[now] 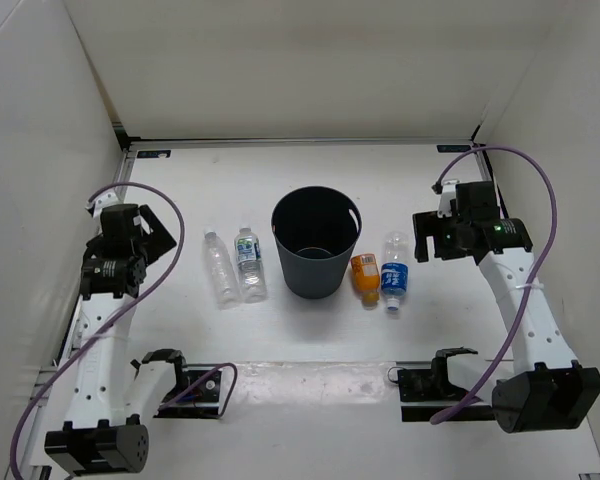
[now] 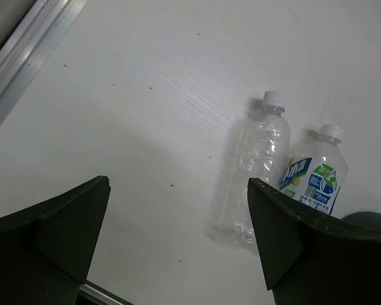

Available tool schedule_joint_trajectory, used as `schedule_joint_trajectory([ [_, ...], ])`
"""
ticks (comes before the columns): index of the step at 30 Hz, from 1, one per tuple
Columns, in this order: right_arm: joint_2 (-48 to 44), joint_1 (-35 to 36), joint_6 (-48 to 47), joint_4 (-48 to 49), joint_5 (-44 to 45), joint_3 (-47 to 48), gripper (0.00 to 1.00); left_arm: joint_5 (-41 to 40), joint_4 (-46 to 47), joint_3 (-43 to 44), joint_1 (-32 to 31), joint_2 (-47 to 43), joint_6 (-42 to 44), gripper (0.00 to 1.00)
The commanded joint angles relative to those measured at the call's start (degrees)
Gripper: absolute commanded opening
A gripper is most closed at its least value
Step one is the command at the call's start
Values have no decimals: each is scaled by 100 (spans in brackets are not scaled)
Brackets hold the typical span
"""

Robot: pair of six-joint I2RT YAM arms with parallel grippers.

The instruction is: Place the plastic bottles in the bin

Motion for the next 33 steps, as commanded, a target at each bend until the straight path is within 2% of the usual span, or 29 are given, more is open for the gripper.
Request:
schedule_joint_trajectory([
  [1, -259, 9, -75, 48, 496, -2, 90, 407, 66, -58, 29, 185, -132, 100],
  [3, -295, 0, -56, 31, 647, -107, 90, 616, 31, 65, 20, 291, 26, 100],
  [4, -251, -174, -108, -48, 542, -108, 90, 1070, 40, 100, 11, 526, 349, 100],
  [5, -199, -237, -196, -153, -50, -90, 90, 1222, 22, 213, 3, 589, 413, 100],
  [9, -14, -878, -399, -592, -1196, 68, 90, 1479, -267, 399, 3, 994, 335, 100],
  [12, 293, -1458, -390, -786, -2346, 147, 90, 1496, -251, 146, 20, 890, 89, 100],
  [19, 724, -1213, -197, -664, -2385, 217, 90, 1698, -215, -348, 3, 783, -342, 100],
  [23, 1040, -713, 66, -383, -2403, 95, 90, 1707, -294, -392, 20, 924, -386, 100],
  [29, 1436, -799, 1137, 249, -2201, -186, 90, 1707, -531, -287, 3, 854, -377, 100],
  [33, 1796, -949, 1438, 610, -2376, -222, 90, 1751, -900, -234, 3, 766, -413, 100],
])
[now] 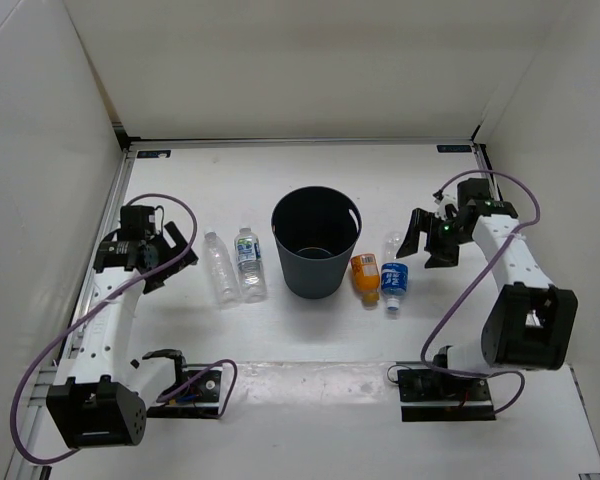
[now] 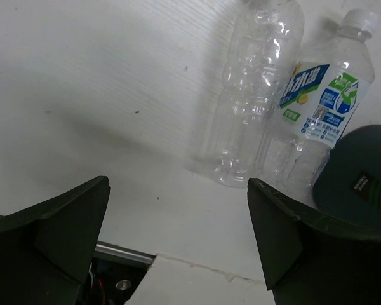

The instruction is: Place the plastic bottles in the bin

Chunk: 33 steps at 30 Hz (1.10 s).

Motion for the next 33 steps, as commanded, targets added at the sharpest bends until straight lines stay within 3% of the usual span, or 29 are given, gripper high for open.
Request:
schedule_joint_trajectory([
  [1, 338, 8, 533, 449, -156, -21, 90, 116, -382, 164, 9, -228, -72, 100],
  [13, 1596, -88, 1324, 704, -560, 242, 87, -15, -1402, 454, 18, -423, 113, 100],
  [20, 2317, 542, 1597, 581, -306, 874, 83, -156, -1710, 665, 9, -378, 104, 100],
  [26, 2695, 755, 1676, 106, 72, 1446, 63, -200, -1921, 692, 18, -457, 51, 100],
  [33, 2827, 949, 1606, -113, 283, 1658, 55, -270, -1903, 682, 9, -414, -10, 100],
])
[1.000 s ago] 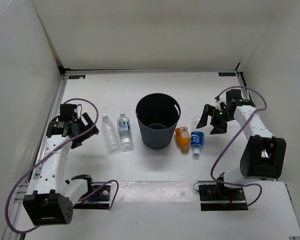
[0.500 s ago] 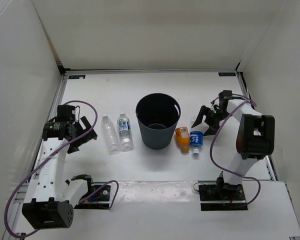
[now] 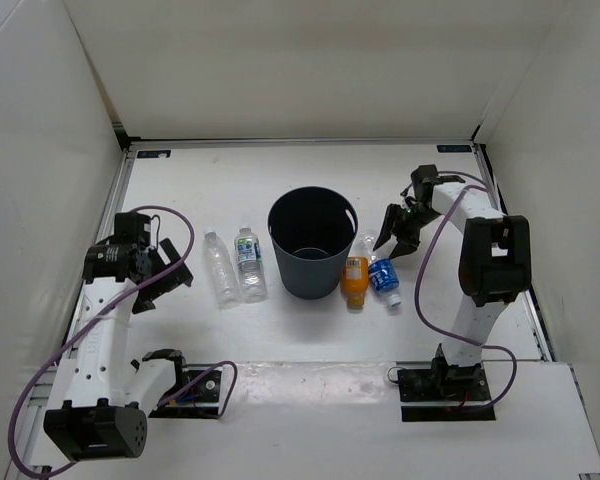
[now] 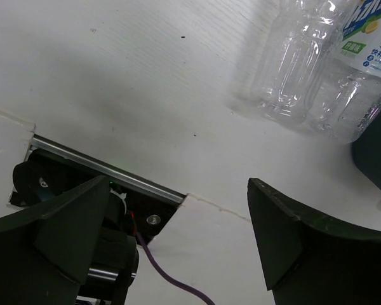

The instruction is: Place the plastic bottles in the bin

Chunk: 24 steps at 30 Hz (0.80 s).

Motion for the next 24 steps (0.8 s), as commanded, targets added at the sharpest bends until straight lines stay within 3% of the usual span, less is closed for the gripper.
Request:
schedule_joint_trajectory([
  [1, 51, 75, -53, -282, 176, 198, 56, -87, -24, 176, 18, 4, -30, 100],
  [2, 34, 84, -54, -308, 168, 172, 64, -87, -33, 193, 18, 56, -39, 100],
  [7, -115, 136, -273, -484, 369, -4, 83, -95, -59, 228, 35, 127, 14, 100],
  [13, -221, 189, -405, -958, 633, -338, 88, -104, -85, 228, 18, 127, 5, 100],
  [16, -168, 268, -361, -1196, 721, -391, 83, -78, -164, 281, 27, 127, -3, 100],
  [18, -107, 268, -256, -1379, 800, -426, 75, -52, -234, 325, 9, 118, -12, 100],
  [21, -11, 260, -194, -1451, 932, -374, 56, -25, -279, 325, 18, 83, -65, 100],
  [22, -1, 294, -177, -1460, 950, -347, 40, -25, -279, 325, 18, 48, -74, 100],
  [24, 16, 286, -194, -1425, 941, -312, 28, 1, -279, 316, 18, 13, -109, 100],
])
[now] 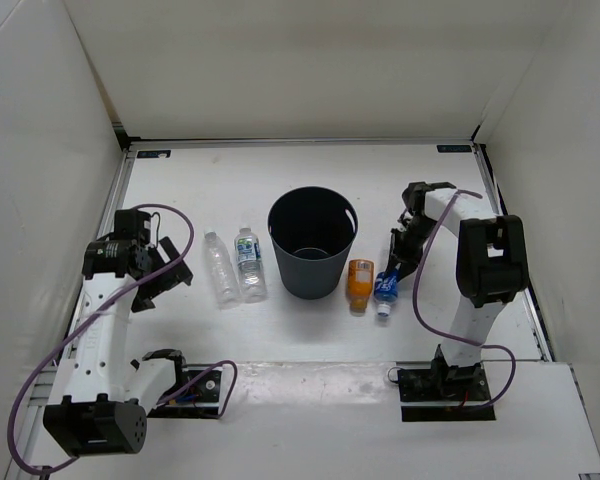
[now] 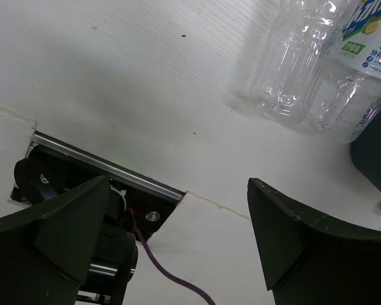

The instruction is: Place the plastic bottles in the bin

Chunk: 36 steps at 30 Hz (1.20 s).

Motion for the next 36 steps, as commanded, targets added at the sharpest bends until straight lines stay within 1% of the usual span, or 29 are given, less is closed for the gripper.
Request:
schedule_joint_trajectory([
  [1, 1, -9, 48, -177, 141, 112, 17, 14, -163, 172, 18, -145, -78, 100],
  [3, -34, -97, -48, -89, 62, 147, 2, 6, -119, 146, 18, -162, -105, 100],
  [4, -52, -150, -66, -80, 44, 234, 0, 6, -32, 102, 1, -136, -140, 100],
  [8, -324, -396, -154, 105, -148, 533, 0, 84, 267, 31, 9, 22, -192, 100],
  [12, -788, -703, -189, 228, -158, 1166, 0, 190, 732, 5, 18, 259, -219, 100],
  [15, -1122, -800, -277, 404, -167, 2060, 0, 260, 1162, -21, 0, 417, -254, 100],
  [16, -1185, -800, -303, 482, -184, 2063, 0, 295, 1164, -39, 9, 453, -272, 100],
  [17, -1273, -766, -329, 526, -297, 2559, 0, 296, 1425, -83, 9, 523, -289, 100],
  [18, -1361, -739, -347, 544, -351, 2738, 0, 330, 1498, -100, 1, 602, -307, 100],
  [20, -1624, -529, -478, 754, -430, 3230, 0, 383, 1786, -109, 9, 794, -333, 100],
  [22, -1870, -310, -558, 1052, -483, 3364, 0, 514, 1902, -92, 1, 927, -351, 100],
  [23, -2089, -143, -645, 1272, -501, 3347, 0, 533, 1990, -74, 0, 1136, -360, 100],
  [25, -2310, 121, -672, 1677, -466, 3224, 0, 638, 1999, 74, 0, 1287, -360, 100],
  [26, -2650, 323, -681, 1826, -466, 3163, 0, 734, 2008, 101, -34, 1418, -360, 100],
  [27, -2767, 559, -838, 2245, -492, 2953, 0, 726, 2043, 162, -87, 1437, -368, 100],
  [28, -2968, 666, -909, 2406, -518, 2873, 0, 726, 2061, 180, -96, 1455, -368, 100],
  [29, -3153, 920, -1066, 2512, -544, 2794, 0, 726, 2096, 172, -157, 1438, -360, 100],
  [30, -3224, 1209, -1268, 2826, -588, 2514, 0, 718, 2148, 181, -193, 1437, -342, 100],
  [32, -3400, 1483, -1551, 2900, -852, 2259, 0, 709, 2157, 189, -202, 1464, -342, 100],
  [33, -3444, 1841, -1699, 2856, -913, 2152, 0, 717, 2175, 181, -237, 1472, -342, 100],
  [34, -3462, 1923, -1753, 2830, -975, 1925, 0, 709, 2166, 163, -228, 1481, -351, 100],
  [36, -3358, 2152, -1823, 2646, -1168, 1818, 0, 726, 2149, 146, -246, 1481, -377, 100],
])
